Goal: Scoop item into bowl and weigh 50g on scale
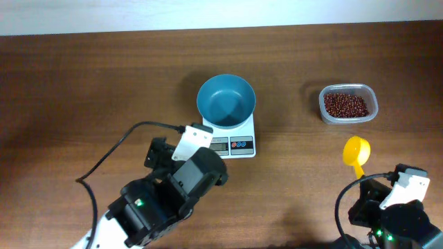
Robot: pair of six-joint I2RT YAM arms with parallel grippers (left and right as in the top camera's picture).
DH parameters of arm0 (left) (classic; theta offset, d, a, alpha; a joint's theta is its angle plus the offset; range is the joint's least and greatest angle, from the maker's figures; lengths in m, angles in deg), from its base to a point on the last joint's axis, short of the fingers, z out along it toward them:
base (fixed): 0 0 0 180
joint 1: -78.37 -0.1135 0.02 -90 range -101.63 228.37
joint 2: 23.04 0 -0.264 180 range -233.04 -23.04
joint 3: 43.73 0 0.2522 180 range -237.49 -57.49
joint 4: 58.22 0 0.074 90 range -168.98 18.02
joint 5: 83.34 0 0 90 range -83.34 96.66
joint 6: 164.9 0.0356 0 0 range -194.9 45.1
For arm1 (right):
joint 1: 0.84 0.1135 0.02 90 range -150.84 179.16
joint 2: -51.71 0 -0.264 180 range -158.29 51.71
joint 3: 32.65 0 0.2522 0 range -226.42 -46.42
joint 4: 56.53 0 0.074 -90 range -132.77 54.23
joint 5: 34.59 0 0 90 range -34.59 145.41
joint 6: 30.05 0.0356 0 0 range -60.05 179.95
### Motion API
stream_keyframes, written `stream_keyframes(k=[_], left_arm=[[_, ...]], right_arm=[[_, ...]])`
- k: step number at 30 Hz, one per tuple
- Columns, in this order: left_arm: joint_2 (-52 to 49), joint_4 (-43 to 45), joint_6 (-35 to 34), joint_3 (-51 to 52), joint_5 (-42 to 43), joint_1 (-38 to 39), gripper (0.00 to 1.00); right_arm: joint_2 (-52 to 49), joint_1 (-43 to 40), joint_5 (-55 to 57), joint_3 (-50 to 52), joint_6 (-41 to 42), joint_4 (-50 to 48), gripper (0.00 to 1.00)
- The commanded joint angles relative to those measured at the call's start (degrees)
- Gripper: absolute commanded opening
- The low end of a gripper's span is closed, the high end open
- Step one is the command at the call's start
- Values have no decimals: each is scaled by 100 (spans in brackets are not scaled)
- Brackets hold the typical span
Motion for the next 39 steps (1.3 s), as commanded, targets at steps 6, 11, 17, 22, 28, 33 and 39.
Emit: stream_keyframes(k=[6, 11, 17, 22, 28, 33, 39], left_arm=[[-400, 1082, 1259, 20, 396, -1003, 99], [-402, 1152, 1904, -234, 1934, -1853, 99], [-402, 1021, 2553, -540, 3359, -2983, 99], [-402, 1047, 2579, -577, 3383, -3633, 99], [-402, 1392, 2579, -577, 3379, -4070, 99], [-402, 1366, 2579, -577, 3342, -4072, 99], [-402, 1318, 2577, -577, 3344, -4065, 99]], right_arm=[[-221, 26, 1095, 31, 610, -485, 4], [-767, 24, 1209, 31, 610, -621, 4], [-1884, 24, 1204, 31, 608, -1200, 4], [-2662, -13, 925, 28, 608, -2159, 4], [-2977, -662, -125, 28, 605, -2997, 4], [-2990, -1373, -1088, 28, 538, -3178, 4], [-2990, -1976, -2011, 28, 507, -3145, 4]])
